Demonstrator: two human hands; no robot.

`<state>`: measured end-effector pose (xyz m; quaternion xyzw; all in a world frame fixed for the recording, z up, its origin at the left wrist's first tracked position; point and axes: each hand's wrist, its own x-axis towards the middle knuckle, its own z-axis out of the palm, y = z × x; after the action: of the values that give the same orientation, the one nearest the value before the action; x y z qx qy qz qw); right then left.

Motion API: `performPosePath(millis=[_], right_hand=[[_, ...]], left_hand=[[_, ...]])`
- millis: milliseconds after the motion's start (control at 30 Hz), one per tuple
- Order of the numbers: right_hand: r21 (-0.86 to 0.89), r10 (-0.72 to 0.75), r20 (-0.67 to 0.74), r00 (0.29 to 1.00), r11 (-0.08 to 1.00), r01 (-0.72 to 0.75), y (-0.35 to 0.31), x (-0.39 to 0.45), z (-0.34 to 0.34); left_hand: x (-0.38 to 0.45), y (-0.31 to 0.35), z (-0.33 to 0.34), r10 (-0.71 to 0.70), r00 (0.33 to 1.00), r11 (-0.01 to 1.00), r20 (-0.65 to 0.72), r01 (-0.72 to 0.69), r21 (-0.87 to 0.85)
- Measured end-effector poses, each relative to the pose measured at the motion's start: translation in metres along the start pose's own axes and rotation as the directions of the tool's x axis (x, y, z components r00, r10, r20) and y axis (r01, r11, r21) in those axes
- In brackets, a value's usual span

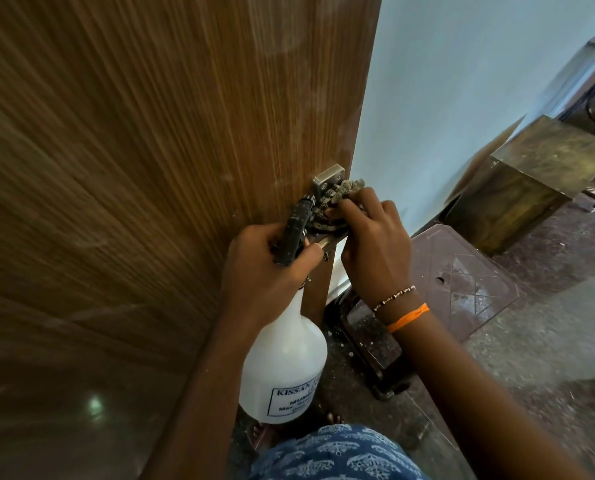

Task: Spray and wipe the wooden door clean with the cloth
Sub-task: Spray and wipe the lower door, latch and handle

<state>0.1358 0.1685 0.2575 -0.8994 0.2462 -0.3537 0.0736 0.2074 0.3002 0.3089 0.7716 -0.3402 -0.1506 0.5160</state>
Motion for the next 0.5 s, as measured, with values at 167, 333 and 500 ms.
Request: performPosePath(millis=[167,333,500], right_hand=[[0.055,0.213,0.156,0.964,0.973,-0.224,0.004,0.010,-0.006],[0.222,0.443,0.555,0.704,0.736,-0.639,0.043,-0.009,0.017],[0.510,0.400,-0.083,0.913,0.804,-0.306,0.017,-0.017,0.006]], left_hand=[[-0.004,0.002,0.004,0.001,1.000,1.000,0.005,-0.001,-0.006],[-0.011,-0.001,0.008,0.024,1.000,1.000,0.000,-0.024,-0.003],[-0.012,-0.006,0.006,-0.021,1.000,1.000,-0.021,0.021,0.015]])
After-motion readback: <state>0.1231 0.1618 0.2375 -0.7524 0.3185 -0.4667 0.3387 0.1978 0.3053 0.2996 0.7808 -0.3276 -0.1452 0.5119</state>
